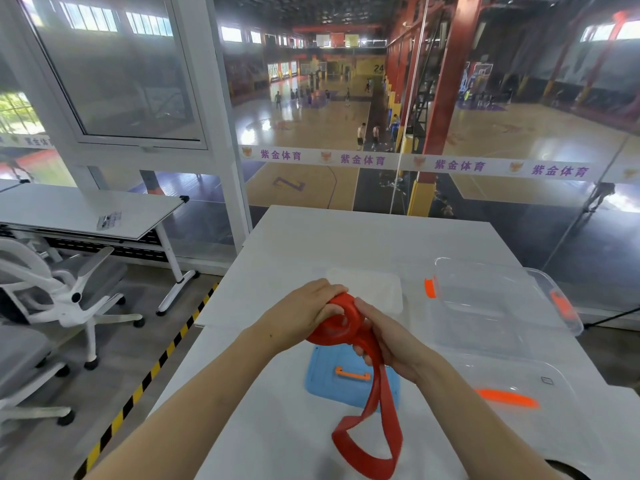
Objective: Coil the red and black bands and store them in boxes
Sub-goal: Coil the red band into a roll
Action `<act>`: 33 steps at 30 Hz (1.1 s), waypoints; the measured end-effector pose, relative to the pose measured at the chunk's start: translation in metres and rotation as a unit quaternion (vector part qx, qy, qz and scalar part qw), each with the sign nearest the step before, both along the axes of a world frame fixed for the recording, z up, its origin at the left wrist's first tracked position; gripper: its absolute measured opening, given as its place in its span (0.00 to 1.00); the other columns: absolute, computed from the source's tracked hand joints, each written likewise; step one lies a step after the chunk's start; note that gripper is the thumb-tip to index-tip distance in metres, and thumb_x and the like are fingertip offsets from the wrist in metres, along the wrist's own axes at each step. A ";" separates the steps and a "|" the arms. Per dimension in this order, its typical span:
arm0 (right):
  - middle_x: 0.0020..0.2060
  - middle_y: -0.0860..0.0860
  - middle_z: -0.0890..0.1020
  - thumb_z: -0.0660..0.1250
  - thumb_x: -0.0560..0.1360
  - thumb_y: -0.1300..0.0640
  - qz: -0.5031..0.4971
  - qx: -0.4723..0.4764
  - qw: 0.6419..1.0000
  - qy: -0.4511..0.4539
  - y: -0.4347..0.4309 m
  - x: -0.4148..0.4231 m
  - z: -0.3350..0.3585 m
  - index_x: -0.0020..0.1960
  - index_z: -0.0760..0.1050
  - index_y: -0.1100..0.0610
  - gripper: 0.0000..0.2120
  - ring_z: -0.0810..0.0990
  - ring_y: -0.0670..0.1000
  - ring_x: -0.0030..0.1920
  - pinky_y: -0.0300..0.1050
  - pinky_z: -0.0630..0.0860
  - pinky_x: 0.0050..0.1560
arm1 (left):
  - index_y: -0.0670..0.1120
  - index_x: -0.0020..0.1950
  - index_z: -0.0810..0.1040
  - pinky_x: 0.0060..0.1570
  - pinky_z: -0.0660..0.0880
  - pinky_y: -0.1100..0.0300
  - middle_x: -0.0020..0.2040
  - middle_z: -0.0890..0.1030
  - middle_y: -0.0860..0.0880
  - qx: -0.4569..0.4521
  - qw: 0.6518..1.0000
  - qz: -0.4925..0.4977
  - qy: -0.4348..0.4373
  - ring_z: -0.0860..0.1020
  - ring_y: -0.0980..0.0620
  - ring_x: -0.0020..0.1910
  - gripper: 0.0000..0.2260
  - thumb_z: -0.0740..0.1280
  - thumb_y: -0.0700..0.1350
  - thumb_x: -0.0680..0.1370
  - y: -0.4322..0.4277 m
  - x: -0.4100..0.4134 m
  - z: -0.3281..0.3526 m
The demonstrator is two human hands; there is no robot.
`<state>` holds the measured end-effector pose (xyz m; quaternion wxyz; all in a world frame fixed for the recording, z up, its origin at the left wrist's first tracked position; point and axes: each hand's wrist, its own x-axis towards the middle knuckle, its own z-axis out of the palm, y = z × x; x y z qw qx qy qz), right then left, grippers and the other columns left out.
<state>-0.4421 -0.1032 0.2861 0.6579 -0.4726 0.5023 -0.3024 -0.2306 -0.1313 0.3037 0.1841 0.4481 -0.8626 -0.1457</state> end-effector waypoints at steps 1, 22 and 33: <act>0.35 0.55 0.81 0.62 0.79 0.30 -0.006 0.001 1.000 -0.013 0.000 0.000 -0.001 0.56 0.85 0.61 0.34 0.76 0.49 0.31 0.41 0.75 0.32 | 0.53 0.74 0.69 0.63 0.69 0.63 0.63 0.75 0.54 0.003 1.000 0.001 0.009 0.71 0.59 0.59 0.18 0.57 0.55 0.85 0.000 -0.001 -0.001; 0.35 0.60 0.77 0.60 0.78 0.33 -0.008 0.050 0.985 -0.166 -0.006 -0.003 -0.011 0.47 0.82 0.64 0.33 0.75 0.55 0.31 0.47 0.75 0.35 | 0.40 0.71 0.74 0.70 0.73 0.45 0.64 0.81 0.37 0.314 0.681 0.138 0.647 0.80 0.40 0.66 0.20 0.63 0.50 0.84 0.033 -0.032 -0.040; 0.51 0.67 0.84 0.55 0.73 0.22 0.099 0.070 0.981 -0.152 -0.013 -0.016 -0.025 0.58 0.83 0.66 0.48 0.85 0.65 0.48 0.66 0.76 0.66 | 0.38 0.68 0.76 0.58 0.80 0.47 0.59 0.82 0.38 0.263 0.705 0.101 0.651 0.81 0.41 0.58 0.20 0.67 0.47 0.80 0.016 -0.027 -0.017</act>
